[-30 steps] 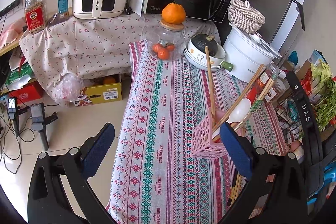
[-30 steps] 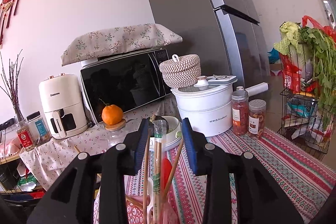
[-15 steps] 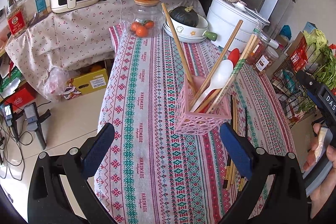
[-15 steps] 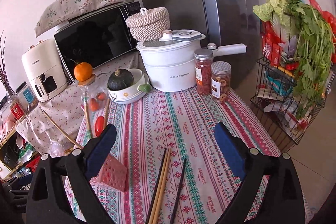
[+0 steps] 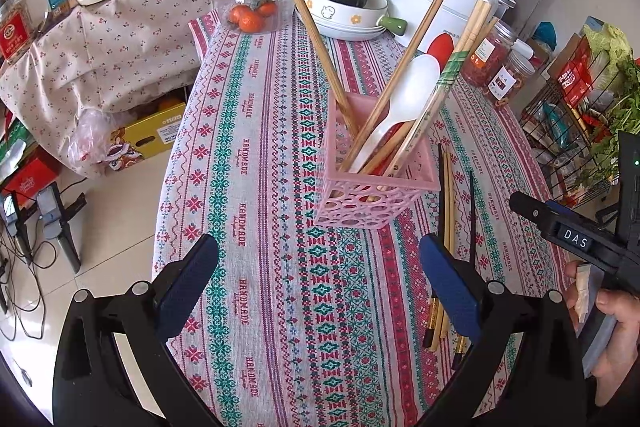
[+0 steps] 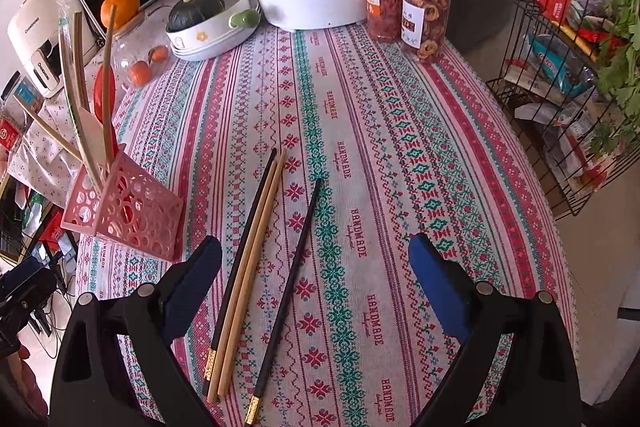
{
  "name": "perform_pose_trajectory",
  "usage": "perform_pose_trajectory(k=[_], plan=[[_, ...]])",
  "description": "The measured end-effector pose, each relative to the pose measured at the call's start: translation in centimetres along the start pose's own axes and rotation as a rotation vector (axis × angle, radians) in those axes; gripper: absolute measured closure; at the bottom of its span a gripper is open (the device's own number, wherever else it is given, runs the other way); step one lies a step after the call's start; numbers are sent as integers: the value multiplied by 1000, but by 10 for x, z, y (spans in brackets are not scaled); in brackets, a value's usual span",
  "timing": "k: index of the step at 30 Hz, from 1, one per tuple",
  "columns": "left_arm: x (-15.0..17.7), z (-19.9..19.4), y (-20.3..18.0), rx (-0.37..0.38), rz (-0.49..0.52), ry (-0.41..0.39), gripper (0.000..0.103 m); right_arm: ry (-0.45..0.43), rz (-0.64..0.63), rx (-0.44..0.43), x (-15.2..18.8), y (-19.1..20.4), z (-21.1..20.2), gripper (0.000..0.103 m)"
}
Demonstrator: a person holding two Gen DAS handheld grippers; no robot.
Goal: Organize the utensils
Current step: 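Reach the right tool to the pile and grasp a black chopstick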
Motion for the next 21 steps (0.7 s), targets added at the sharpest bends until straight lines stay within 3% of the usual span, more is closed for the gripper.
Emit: perform_pose_trajectory(k=[13, 15, 17, 21], plan=[[7, 12, -10, -17, 33, 34, 7, 158, -78, 0, 6, 6, 53, 12], [7, 13, -11, -18, 37, 37, 7, 169, -89, 3, 6, 7, 59, 14], [7, 14, -12, -19, 41, 40, 7, 190, -95, -8, 9, 9, 66, 26], [9, 15, -13, -22, 53, 42, 7, 192, -126, 15, 9, 13, 71, 37]])
Point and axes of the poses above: each gripper's, at about its wrist camera, not at the fingertips, and z roughly the way its jaws point, y to its left, x to its underside, the point moved 6 cm from there along z, roughly the way its jaws point, and after that the axes turned 15 degrees about -z, right-handed, at the moved point
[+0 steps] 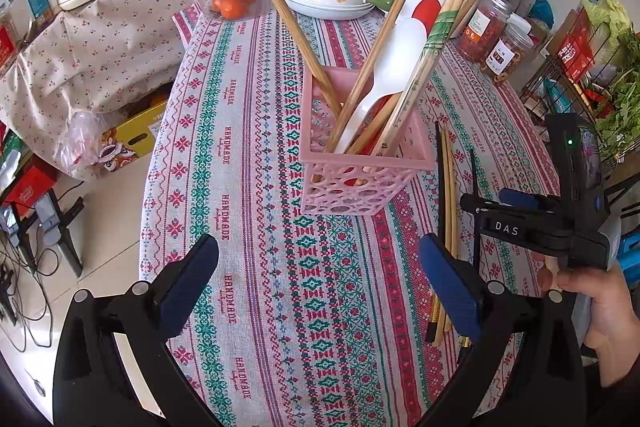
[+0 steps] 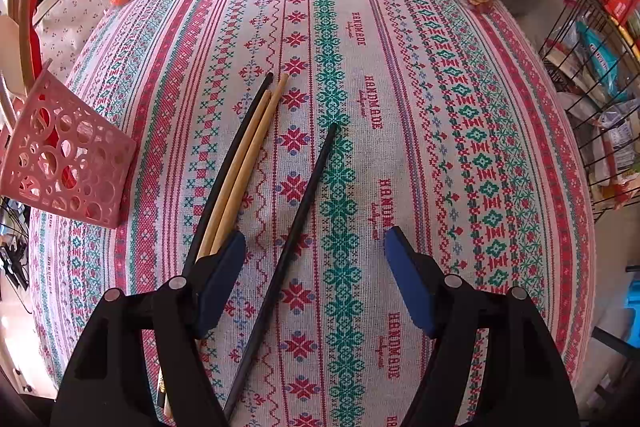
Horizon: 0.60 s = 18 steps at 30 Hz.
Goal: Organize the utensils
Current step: 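Reach the right tool to the pile and grasp a black chopstick, then grasp a bamboo chopstick with the left tool while the right tool lifts the black chopstick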
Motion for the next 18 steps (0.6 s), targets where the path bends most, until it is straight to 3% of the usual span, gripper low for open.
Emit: perform_pose_trajectory(k=[3, 5, 8, 12, 15, 18], plan=[[2, -1, -3, -9, 28, -6, 7, -3, -11, 28, 1, -2, -1, 51], [5, -1, -6, -2, 53, -5, 7, -5, -24, 15, 2, -1, -2, 71], [10, -2, -11, -4, 87, -10, 7, -8, -51, -18, 5, 0, -5, 89], [22, -2, -25, 6, 148, -8, 7, 3, -14, -94, 14, -10, -10, 97], [32, -5, -41, 36, 186, -18, 9, -22, -19, -98, 19, -19, -25, 97], [43, -1, -65, 73, 228, -10, 21, -62, 8, -138, 24, -32, -45, 97]])
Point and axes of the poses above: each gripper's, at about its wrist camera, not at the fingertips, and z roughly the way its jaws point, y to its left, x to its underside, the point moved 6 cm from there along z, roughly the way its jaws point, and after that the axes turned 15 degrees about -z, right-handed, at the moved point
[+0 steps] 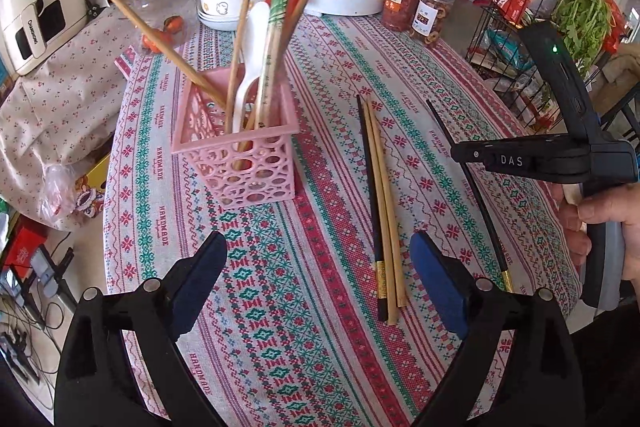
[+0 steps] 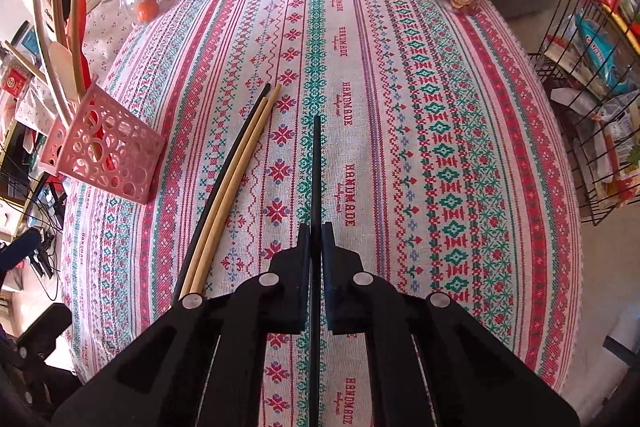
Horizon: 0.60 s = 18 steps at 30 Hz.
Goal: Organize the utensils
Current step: 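Grasp a bamboo chopstick with the left tool while the right tool lifts the black chopstick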
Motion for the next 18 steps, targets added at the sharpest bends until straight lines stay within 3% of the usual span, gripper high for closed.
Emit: perform_pose_trajectory(k=[2, 6, 7, 11, 18], plan=[[2, 10, -18, 20, 22, 27, 46, -21, 16, -21, 1, -6, -10, 97], [1, 38, -47, -20, 73, 45, 66, -38, 30, -40, 10, -20, -24, 97], [-1, 47, -52, -22, 67, 58, 76, -43, 35, -47, 13, -25, -28, 97], [-20, 81, -67, -20, 2, 111, 87, -63, 54, -66, 18, -40, -36, 97], [-55, 118, -75, -66, -94, 144, 91, -93, 76, -114, 21, -48, -47, 97]])
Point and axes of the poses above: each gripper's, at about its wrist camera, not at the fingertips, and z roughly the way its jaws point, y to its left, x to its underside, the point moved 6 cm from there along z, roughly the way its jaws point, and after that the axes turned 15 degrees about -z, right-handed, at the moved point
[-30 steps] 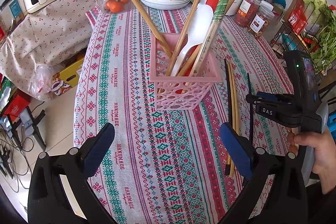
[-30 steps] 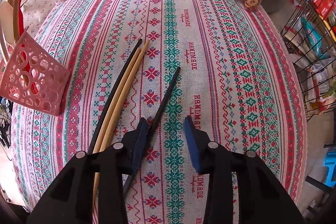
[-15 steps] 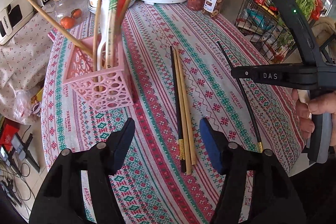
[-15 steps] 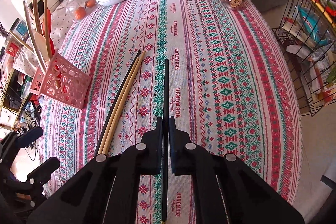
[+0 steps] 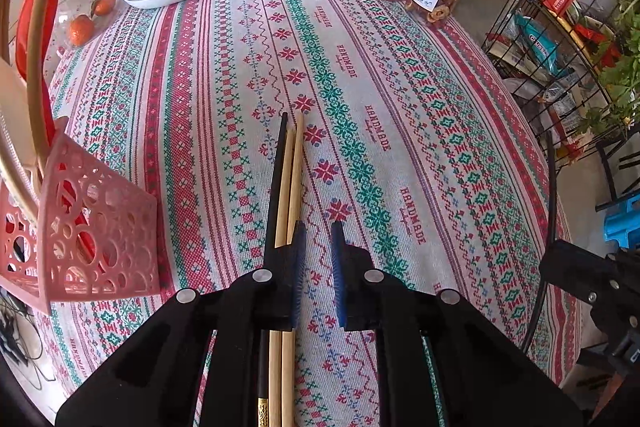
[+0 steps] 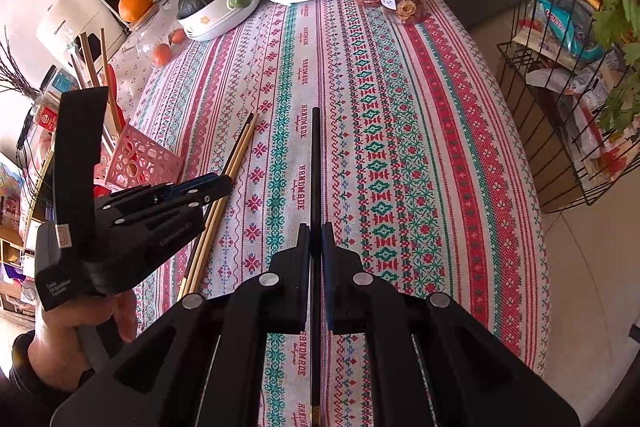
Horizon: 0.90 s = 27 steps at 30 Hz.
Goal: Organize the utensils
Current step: 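Grasp a bamboo chopstick with the left tool while the right tool lifts the black chopstick, then lower the chopstick into the pink basket with the left tool while the right tool carries its chopstick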
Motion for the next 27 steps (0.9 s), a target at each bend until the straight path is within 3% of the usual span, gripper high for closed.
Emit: perform_pose_trajectory(k=[6, 18, 20, 24, 27], plan=[[-10, 15, 2, -61, -25, 14, 92, -13, 18, -20, -1, -4, -3, 97], [-19, 32, -1, -66, -24, 39, 90, -5, 49, -26, 0, -12, -1, 97], [-17, 31, -2, 10, -36, 51, 96, -5, 53, -27, -1, -12, -1, 97], [-6, 19, -5, 176, -59, 63, 98, -25, 50, -24, -5, -10, -6, 97], [3, -6, -4, 250, -28, 30, 98, -47, 45, -15, -7, -8, -14, 97]])
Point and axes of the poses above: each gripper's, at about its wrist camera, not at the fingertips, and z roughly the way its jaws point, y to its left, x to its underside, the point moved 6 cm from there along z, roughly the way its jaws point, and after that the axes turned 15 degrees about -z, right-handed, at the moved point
